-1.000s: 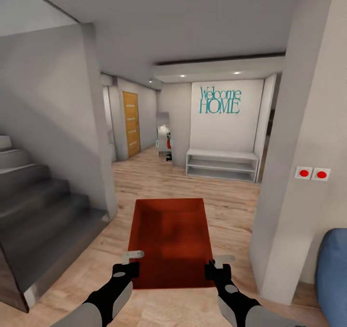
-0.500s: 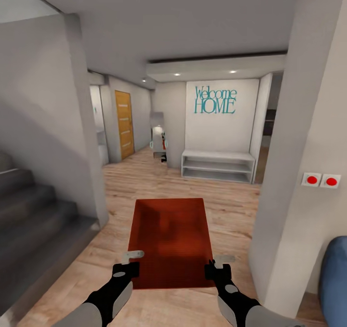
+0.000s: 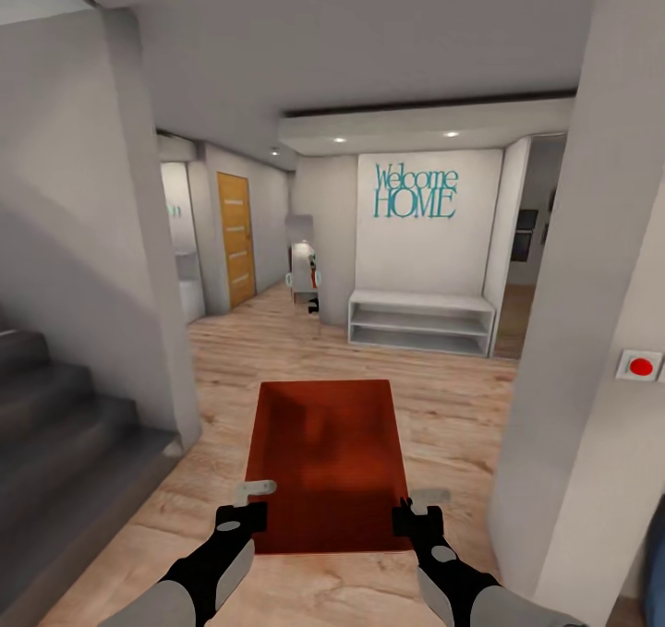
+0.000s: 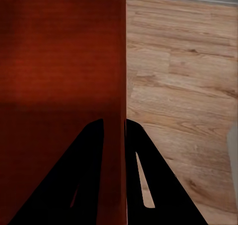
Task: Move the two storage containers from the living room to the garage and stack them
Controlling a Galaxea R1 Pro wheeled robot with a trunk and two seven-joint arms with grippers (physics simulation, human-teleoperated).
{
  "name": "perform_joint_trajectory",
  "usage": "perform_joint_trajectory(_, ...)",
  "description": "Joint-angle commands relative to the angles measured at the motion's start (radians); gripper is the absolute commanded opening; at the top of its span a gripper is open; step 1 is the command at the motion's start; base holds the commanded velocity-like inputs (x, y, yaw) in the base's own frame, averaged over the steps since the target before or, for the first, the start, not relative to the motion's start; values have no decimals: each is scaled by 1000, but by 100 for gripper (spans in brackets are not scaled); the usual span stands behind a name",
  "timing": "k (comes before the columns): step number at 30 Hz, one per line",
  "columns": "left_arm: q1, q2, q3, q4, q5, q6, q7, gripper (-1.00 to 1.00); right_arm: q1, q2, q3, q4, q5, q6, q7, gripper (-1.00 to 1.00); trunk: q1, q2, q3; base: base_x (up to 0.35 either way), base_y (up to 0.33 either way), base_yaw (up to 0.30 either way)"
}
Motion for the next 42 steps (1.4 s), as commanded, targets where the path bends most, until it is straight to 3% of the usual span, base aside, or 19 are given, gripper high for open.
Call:
perform_joint_trajectory(1, -2, 9, 39, -3, -4, 4, 12, -100, 0, -3, 7, 1, -15, -6, -2, -100, 1, -1, -2, 322, 0, 0)
perform_joint_trajectory(42, -1, 9, 38, -5, -4, 4, 12, -100, -1, -4, 5, 1, -20, -6, -2, -100, 1, -1, -2, 322, 0, 0)
